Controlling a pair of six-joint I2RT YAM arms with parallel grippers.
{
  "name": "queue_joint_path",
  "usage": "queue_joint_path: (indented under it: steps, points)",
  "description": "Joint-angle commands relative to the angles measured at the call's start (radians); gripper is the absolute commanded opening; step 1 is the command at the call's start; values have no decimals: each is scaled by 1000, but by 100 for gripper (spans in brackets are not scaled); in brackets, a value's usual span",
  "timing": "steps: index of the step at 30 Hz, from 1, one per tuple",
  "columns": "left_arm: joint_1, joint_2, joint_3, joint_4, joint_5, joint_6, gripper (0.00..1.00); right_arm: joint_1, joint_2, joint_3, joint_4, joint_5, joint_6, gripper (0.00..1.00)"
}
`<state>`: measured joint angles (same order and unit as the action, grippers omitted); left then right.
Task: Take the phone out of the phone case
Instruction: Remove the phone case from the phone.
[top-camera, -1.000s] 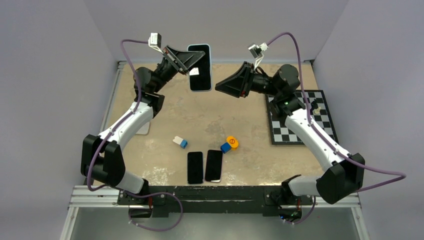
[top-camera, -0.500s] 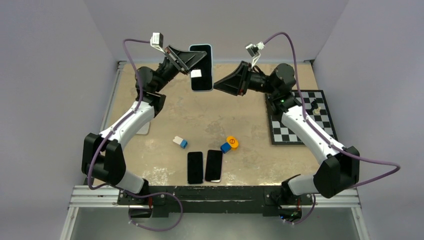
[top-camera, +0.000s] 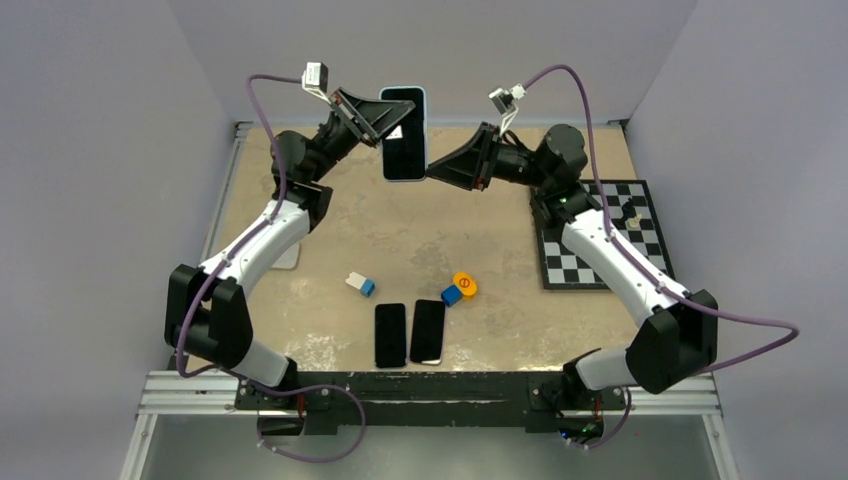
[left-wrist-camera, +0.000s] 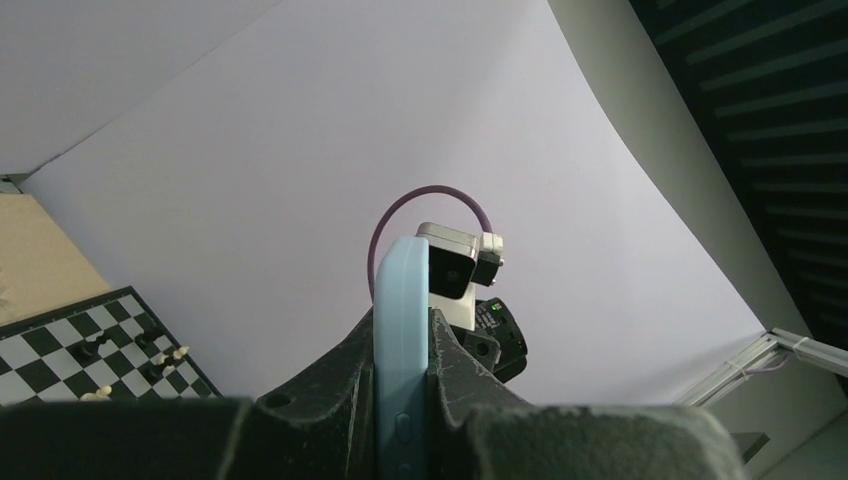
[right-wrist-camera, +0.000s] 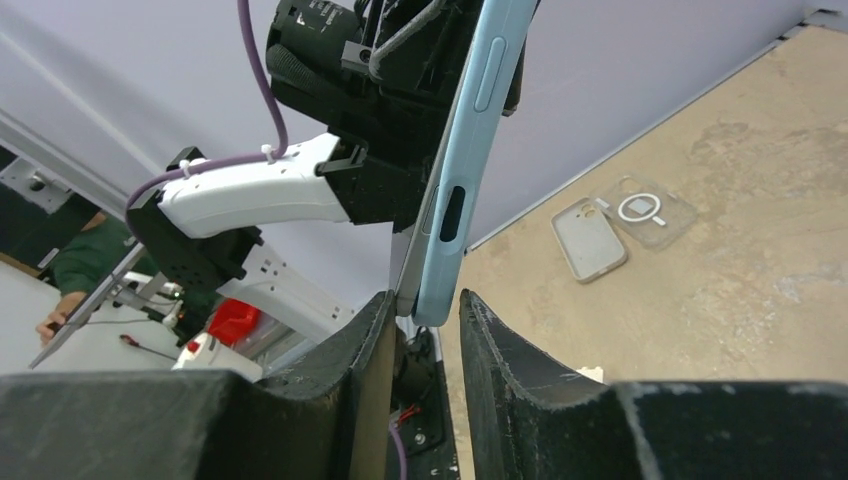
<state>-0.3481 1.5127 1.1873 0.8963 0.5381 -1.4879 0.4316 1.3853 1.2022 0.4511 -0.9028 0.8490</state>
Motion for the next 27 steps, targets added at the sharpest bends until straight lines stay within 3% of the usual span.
queue_joint_path:
  steps: [1, 12, 27]
  points:
    - [-23, -16, 66, 121, -18, -87, 0, 24, 36, 35, -76, 52, -60, 33]
    - [6, -6, 40, 100, -55, -77, 0, 23, -118, 45, -195, 96, -131, 44]
    - [-5, 1, 52, 95, -50, -85, 0, 24, -45, 33, -9, 18, 2, 43]
